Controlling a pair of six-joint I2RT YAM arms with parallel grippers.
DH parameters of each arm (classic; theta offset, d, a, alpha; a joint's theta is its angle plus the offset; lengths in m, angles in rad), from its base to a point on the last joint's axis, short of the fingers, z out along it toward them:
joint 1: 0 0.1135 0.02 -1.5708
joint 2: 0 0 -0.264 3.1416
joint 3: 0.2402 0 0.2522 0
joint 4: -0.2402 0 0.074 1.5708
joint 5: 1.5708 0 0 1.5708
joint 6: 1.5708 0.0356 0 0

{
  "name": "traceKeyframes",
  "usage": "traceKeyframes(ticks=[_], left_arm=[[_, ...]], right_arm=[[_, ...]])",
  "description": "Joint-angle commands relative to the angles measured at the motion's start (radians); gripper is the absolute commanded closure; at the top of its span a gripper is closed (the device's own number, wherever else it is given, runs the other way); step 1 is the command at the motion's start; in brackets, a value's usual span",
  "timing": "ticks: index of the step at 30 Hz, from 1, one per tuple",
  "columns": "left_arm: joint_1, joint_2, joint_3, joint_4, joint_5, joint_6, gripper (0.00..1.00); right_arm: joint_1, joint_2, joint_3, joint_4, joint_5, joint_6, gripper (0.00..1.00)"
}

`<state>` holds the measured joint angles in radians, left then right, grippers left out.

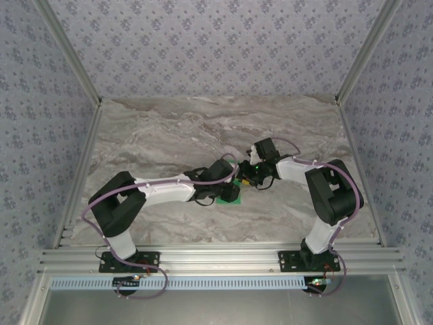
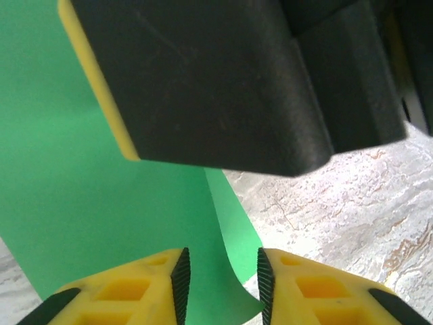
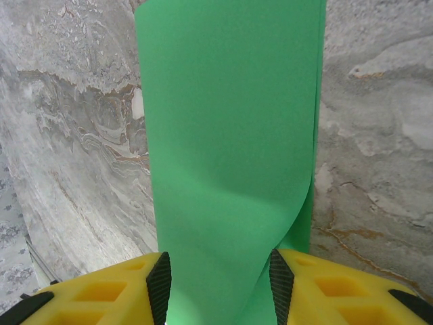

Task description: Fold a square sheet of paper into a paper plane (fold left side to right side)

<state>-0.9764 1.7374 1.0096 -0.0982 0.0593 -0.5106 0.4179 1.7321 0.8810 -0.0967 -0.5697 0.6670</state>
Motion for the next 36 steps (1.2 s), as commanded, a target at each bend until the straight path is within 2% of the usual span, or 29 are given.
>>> traceKeyframes(ticks=[1, 5, 10, 14, 18, 21, 23, 31, 36], left_arm=[[-0.005, 0.010, 0.033, -0.008, -0.019, 0.002, 0.75], [-0.005, 0.004, 0.029, -0.013, -0.024, 0.003, 0.88], [-0.005, -0.013, 0.008, -0.004, -0.033, -0.002, 0.95], [0.008, -0.034, -0.022, 0.020, -0.020, -0.016, 0.98], [0.046, -0.062, -0.076, 0.094, 0.050, -0.046, 0.98], [0.078, -0.077, -0.113, 0.148, 0.105, -0.065, 0.98], [0.096, -0.085, -0.129, 0.169, 0.124, -0.071, 0.98], [0.146, -0.088, -0.157, 0.178, 0.155, -0.070, 0.97], [0.165, -0.087, -0.161, 0.163, 0.155, -0.056, 0.97]], right_arm=[[0.007, 0.021, 0.018, -0.002, -0.015, 0.014, 0.53], [0.006, 0.021, 0.021, -0.002, -0.015, 0.013, 0.53], [0.000, -0.006, 0.022, 0.005, -0.018, 0.007, 0.52], [-0.015, -0.059, 0.013, 0.005, -0.015, -0.010, 0.49], [-0.041, -0.142, -0.031, 0.018, -0.002, -0.029, 0.41], [-0.057, -0.200, -0.076, 0.013, 0.000, -0.029, 0.40], [-0.058, -0.219, -0.094, -0.016, -0.001, -0.079, 0.42], [0.020, -0.214, -0.161, -0.071, 0.022, -0.107, 0.73], [0.053, -0.150, -0.157, -0.099, 0.059, -0.110, 0.77]])
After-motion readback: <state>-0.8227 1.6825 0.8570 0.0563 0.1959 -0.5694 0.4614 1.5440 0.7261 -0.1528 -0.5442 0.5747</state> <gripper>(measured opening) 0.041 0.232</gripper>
